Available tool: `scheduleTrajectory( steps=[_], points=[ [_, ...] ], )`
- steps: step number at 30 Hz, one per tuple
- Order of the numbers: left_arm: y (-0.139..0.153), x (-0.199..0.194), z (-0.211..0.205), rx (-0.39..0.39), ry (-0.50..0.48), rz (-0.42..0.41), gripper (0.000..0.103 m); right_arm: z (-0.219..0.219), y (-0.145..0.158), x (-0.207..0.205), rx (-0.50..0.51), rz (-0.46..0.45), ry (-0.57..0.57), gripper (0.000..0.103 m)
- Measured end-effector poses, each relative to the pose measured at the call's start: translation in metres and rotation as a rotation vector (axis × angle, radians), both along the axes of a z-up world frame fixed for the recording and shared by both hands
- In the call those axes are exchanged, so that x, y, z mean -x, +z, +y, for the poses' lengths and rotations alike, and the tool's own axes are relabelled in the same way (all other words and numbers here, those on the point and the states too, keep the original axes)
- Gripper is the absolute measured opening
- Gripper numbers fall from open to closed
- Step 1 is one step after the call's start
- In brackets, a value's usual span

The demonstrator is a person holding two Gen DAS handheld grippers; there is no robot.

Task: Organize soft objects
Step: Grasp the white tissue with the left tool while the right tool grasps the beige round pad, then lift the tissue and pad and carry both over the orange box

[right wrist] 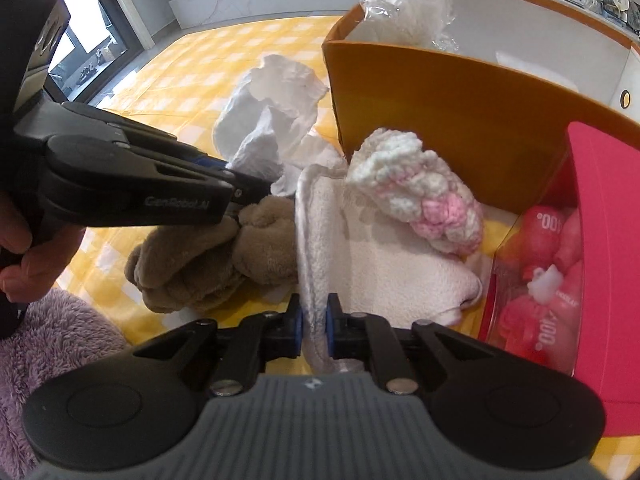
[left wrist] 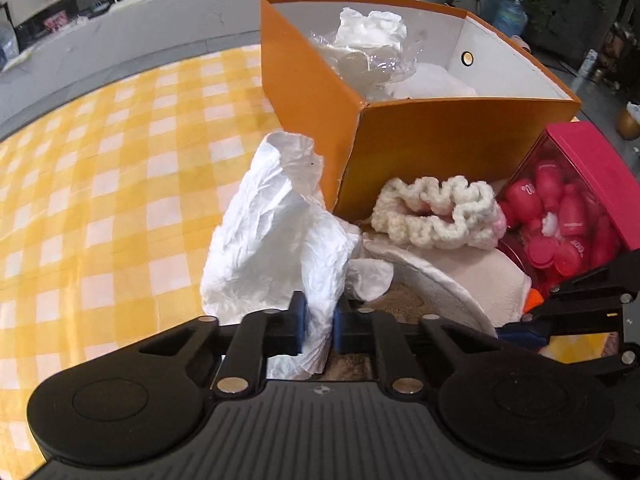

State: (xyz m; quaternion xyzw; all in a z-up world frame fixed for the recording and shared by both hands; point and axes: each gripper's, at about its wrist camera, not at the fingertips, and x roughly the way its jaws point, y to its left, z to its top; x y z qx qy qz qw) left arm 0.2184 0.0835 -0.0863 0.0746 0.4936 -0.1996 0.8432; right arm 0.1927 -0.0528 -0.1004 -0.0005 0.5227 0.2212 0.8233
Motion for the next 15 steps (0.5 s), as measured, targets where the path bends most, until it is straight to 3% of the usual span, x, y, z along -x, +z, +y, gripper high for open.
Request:
scheduleTrajectory(
  steps=[8,15],
  points=[
    [0.037,0.022,0.009,-0.027,0.095,-0.120,0.008,-0.004,0.011,0.002,-0.015,-0.021,0.001,0.008],
    [0.083,0.048,0.021,-0.003,0.151,-0.214,0.007,-0.015,0.040,0.012,-0.051,-0.096,-0.004,0.005]
  ],
)
